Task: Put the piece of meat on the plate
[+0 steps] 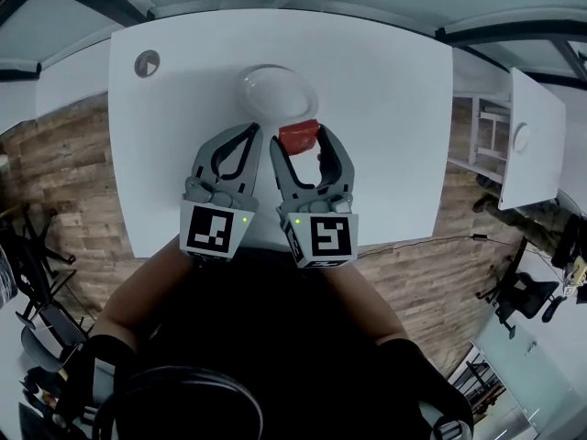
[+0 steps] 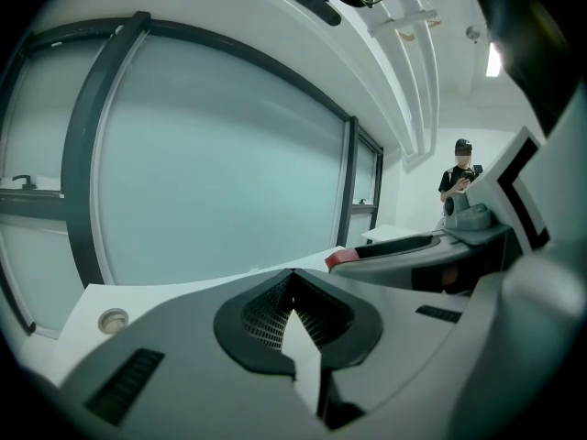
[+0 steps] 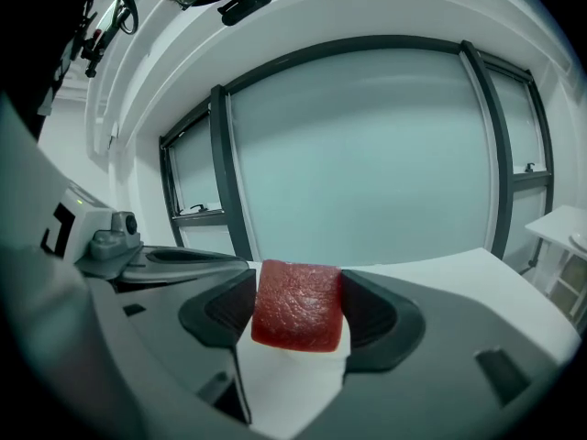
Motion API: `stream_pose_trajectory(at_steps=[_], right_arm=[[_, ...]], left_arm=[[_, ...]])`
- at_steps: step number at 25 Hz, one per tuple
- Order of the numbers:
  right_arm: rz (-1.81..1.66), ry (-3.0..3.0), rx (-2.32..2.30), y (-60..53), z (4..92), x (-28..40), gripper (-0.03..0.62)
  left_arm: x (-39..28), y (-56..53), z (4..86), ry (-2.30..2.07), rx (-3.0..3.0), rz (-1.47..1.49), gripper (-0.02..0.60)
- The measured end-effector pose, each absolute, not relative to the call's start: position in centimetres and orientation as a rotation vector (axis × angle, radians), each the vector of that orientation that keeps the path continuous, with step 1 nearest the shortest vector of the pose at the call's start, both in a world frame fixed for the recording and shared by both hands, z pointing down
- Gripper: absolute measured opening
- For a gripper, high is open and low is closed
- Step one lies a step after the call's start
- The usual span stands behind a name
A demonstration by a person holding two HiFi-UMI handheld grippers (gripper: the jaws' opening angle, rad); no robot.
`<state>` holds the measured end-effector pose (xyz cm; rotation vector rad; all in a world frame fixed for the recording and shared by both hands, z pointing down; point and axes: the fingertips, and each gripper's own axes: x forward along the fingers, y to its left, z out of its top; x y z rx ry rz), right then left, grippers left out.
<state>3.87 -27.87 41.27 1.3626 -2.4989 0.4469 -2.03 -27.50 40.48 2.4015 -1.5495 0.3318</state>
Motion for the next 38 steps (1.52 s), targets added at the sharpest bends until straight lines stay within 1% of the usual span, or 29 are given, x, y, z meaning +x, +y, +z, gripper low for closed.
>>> stream_pose_trajectory(at_steps=[19,30,38], right_arm=[[0.532,-2.376,1.307,-31.4,48.3,3.3,0.293],[0.543,-2.341,1.273,-33.4,51.0,2.1,0.293],[0.554,-2.308,1.238,-33.8,52.2,1.2,0.293]], left_arm=[[-2.1,-31.0,46.4,-1.52,2.344,0.433,0.003],[-2.9,-32.3,49.8,-1.504,2.295,0.494,0.003],[-3.7,-32.8,50.9,-1.513,2.258,0.482,0.003]])
